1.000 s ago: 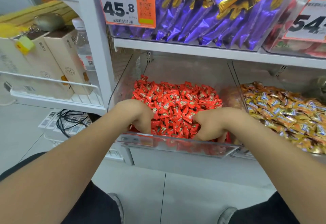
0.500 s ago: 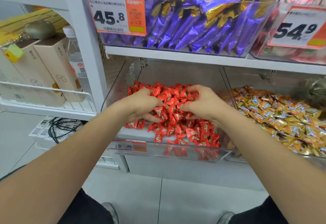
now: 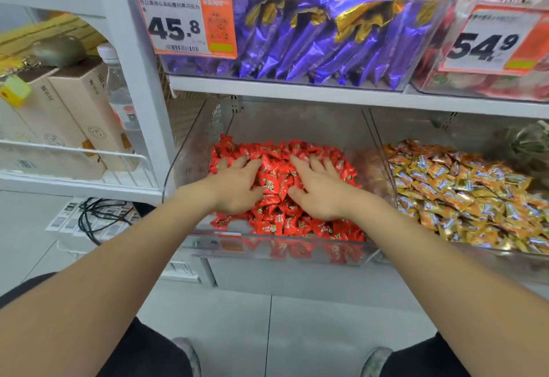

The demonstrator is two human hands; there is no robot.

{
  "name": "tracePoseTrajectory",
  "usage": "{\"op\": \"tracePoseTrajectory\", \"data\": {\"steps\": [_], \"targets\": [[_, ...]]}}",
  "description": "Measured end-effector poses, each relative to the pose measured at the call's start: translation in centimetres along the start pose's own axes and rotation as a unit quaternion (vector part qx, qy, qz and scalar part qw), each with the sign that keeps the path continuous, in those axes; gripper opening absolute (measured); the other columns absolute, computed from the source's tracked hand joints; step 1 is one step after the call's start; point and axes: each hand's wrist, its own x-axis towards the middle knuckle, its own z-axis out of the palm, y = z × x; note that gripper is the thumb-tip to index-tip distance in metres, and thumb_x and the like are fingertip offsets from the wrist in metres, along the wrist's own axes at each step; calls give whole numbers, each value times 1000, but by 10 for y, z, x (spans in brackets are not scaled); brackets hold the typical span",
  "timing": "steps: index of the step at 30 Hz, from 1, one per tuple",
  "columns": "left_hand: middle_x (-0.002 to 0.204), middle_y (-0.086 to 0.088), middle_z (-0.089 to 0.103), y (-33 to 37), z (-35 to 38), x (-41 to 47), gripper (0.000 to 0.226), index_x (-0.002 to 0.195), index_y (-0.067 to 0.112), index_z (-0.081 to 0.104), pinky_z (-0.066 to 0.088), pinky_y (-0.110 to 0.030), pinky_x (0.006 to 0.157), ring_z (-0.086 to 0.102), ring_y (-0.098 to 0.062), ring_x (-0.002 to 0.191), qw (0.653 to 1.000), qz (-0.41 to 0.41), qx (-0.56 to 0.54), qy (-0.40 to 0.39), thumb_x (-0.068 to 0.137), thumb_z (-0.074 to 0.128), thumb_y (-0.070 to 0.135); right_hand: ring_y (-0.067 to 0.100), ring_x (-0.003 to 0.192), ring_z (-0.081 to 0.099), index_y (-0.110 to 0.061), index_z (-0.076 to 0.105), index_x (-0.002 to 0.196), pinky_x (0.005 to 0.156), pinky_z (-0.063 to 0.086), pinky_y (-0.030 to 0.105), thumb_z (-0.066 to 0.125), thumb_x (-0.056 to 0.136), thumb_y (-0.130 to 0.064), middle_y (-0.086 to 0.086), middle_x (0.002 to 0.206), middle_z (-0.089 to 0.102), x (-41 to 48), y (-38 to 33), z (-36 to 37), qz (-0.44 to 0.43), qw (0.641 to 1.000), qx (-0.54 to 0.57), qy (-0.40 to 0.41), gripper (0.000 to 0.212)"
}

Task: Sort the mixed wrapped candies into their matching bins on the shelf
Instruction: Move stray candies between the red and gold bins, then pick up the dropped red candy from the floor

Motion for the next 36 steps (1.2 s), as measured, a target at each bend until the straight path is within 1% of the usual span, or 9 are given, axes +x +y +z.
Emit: {"op": "tracePoseTrajectory", "data": {"steps": [3, 9, 13, 16, 20, 23, 28, 32, 36], "targets": [[141, -21, 44, 13, 2, -10, 65, 140, 13, 44, 37, -58, 113, 43, -53, 134, 1000, -10, 27, 6, 92, 45, 57, 44, 156, 23, -23, 18, 168, 128, 19, 50, 51, 104, -33, 23, 167, 30, 0, -1, -1, -55, 998, 10, 6, 72], [133, -19, 47, 50, 3, -55, 54, 144, 13, 41, 45, -57, 97, 49, -46, 123, 977, 83, 114, 160, 95, 53, 33, 46, 118, 53, -18, 57, 134, 98, 50, 53, 54, 93, -26, 18, 128, 55, -39, -17, -2, -79, 981, -73, 164, 42], [115, -22, 54, 66, 7, -73, 35, 120, 7, 53, 44, -49, 74, 58, -46, 102, 965, 122, 98, 210, 92, 50, 26, 47, 101, 62, -11, 61, 106, 82, 53, 50, 42, 80, -30, 21, 105, 65, -60, -30, 2, -96, 976, -29, 192, 37], [115, -22, 54, 76, 11, -95, 30, 116, 6, 54, 33, -45, 69, 57, -45, 102, 952, 107, 115, 264, 91, 53, 23, 44, 101, 64, -10, 67, 104, 87, 52, 49, 36, 74, -29, 18, 102, 71, -82, -37, 5, -102, 974, -26, 203, 47], [109, -16, 61, 99, 7, -139, 24, 113, 12, 53, 31, -41, 63, 61, -43, 98, 938, 64, 90, 328, 94, 51, 26, 41, 97, 61, -14, 62, 100, 79, 51, 49, 40, 80, -26, 14, 100, 67, -130, -45, 0, -92, 952, 2, 292, 32], [103, -16, 68, 105, 21, -169, 20, 103, 18, 59, 44, -42, 64, 67, -44, 93, 961, 82, 123, 235, 96, 51, 35, 40, 91, 66, -21, 59, 93, 74, 54, 48, 35, 83, -30, 14, 95, 71, -178, -45, 9, -143, 969, 24, 199, 28], [90, 8, 69, 92, 88, -179, 21, 93, 30, 66, 56, -41, 85, 65, -21, 91, 960, 169, 101, -200, 93, 60, 49, 17, 105, 50, -29, 61, 132, 85, 43, 34, 52, 104, -33, -7, 108, 61, -238, -12, 71, -127, 968, -89, -196, 29], [88, 18, 52, 82, 180, -174, 21, 102, 29, 64, 49, -38, 85, 52, -17, 98, 974, 147, 45, -166, 94, 65, 48, 21, 104, 59, -35, 56, 139, 91, 51, 38, 51, 104, -36, -3, 128, 59, -257, 18, 138, -78, 951, -111, -276, 35], [99, 7, 59, 87, 288, -182, 32, 104, 27, 66, 51, -35, 82, 60, -20, 99, 970, 102, -39, -217, 86, 77, 50, 23, 101, 57, -30, 59, 134, 91, 52, 38, 54, 103, -32, -4, 121, 55, -245, 37, 177, -61, 957, -88, -271, 32]]}}
